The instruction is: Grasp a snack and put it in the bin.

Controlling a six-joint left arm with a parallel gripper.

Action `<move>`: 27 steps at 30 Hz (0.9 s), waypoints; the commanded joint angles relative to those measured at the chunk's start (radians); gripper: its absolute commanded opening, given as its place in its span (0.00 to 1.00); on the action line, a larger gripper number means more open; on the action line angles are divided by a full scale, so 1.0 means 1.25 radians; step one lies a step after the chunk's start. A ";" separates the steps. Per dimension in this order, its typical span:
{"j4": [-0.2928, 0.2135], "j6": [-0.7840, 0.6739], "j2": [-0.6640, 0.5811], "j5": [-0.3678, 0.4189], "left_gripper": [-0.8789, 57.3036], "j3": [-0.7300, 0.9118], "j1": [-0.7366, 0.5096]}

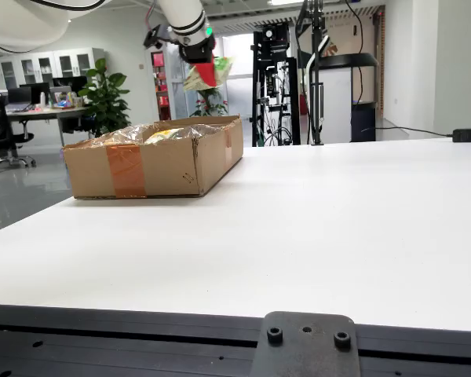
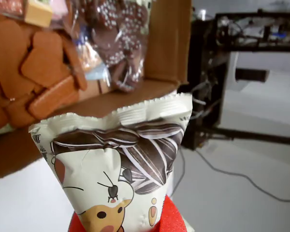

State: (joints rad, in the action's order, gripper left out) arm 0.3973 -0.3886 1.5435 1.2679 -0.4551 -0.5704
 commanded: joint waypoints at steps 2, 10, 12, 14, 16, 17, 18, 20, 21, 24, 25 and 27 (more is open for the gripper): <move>0.003 -0.037 -0.002 0.017 0.11 -0.003 0.035; 0.001 -0.053 -0.004 0.043 0.28 -0.005 0.061; -0.004 -0.036 -0.005 0.045 0.39 -0.006 0.060; -0.009 -0.014 -0.005 0.045 0.49 -0.007 0.056; -0.014 0.004 -0.005 0.045 0.57 -0.007 0.053; -0.018 0.010 -0.005 0.045 0.60 -0.007 0.052; -0.022 0.015 -0.005 0.045 0.63 -0.007 0.053; -0.031 0.020 -0.005 0.046 0.66 -0.008 0.053; -0.034 0.021 -0.005 0.046 0.67 -0.010 0.053; -0.039 0.030 -0.005 0.046 0.63 -0.025 0.042; -0.039 0.035 -0.005 0.046 0.61 -0.033 0.035; -0.039 0.046 -0.005 0.046 0.55 -0.049 0.020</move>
State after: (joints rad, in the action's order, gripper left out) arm 0.3487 -0.3484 1.5370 1.3271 -0.4935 -0.5216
